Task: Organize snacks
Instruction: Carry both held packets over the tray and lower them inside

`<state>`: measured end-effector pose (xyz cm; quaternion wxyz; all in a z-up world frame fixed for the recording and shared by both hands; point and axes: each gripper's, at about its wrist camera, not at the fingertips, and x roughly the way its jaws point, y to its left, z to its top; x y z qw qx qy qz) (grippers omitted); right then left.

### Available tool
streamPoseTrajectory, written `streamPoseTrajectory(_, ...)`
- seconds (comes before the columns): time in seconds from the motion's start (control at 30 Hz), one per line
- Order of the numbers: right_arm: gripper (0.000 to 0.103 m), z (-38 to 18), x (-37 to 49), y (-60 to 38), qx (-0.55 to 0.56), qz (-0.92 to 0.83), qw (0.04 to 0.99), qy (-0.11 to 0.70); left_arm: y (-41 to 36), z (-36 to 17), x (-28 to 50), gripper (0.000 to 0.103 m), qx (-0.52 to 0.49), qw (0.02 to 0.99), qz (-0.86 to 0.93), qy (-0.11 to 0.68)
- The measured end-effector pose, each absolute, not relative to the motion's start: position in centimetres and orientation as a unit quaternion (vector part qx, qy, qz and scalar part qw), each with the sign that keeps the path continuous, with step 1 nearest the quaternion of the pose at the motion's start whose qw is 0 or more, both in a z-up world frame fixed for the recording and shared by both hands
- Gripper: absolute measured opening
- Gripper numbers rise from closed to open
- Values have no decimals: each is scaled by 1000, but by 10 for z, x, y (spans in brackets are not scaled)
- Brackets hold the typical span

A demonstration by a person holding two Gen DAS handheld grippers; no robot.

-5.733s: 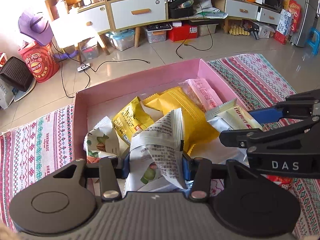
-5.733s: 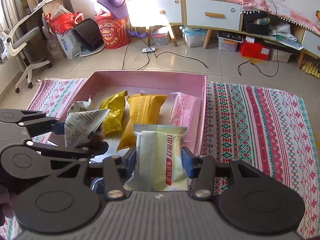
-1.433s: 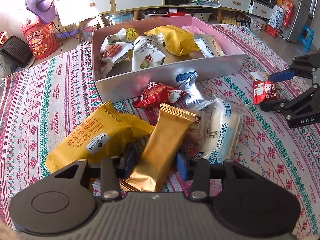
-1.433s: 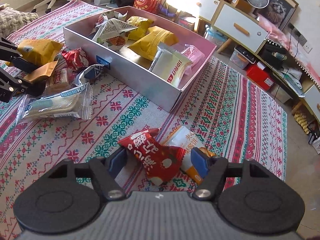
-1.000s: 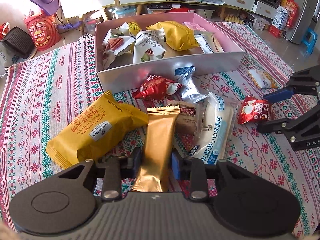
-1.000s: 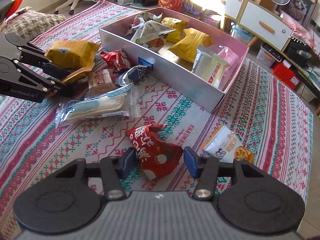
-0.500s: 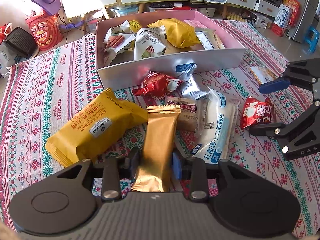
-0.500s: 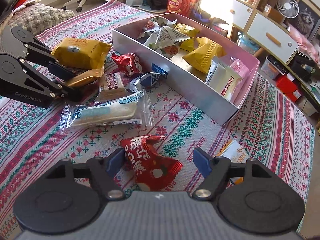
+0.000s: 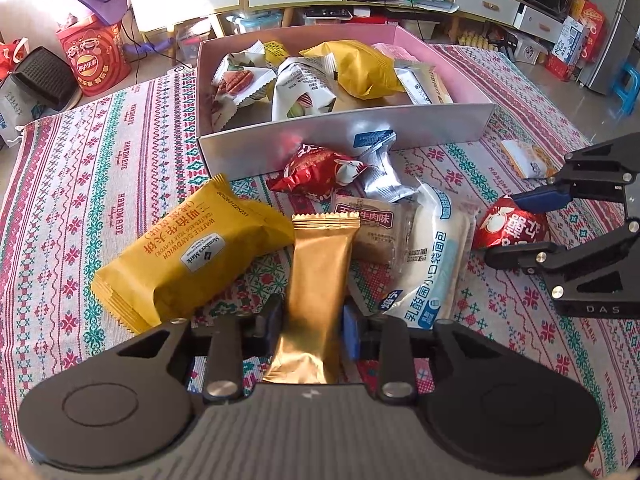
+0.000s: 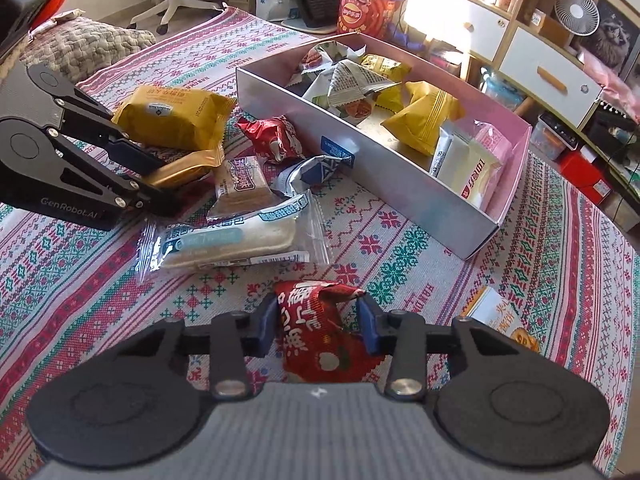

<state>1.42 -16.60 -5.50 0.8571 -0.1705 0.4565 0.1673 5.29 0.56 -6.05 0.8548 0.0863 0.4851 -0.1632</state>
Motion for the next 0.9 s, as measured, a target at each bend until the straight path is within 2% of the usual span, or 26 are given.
streamPoseTrajectory(0.23,32,-50,14,-169,-154,158,860,461,5,-55,52,33,80,853,-166,488)
streamPoseTrajectory(0.5,30,-46,16,-172,-128,152,861,468,8,-47,51,22,72,852,-168,490)
streamPoseTrajectory(0.73,31,-53,18,-173,-122,145,855,483,4,-58,52,23,95,844,-167,501)
streamPoseTrajectory(0.9,36,-57,20,-178,-103,142,856,487,3,-62,52,27,97,844,-163,501)
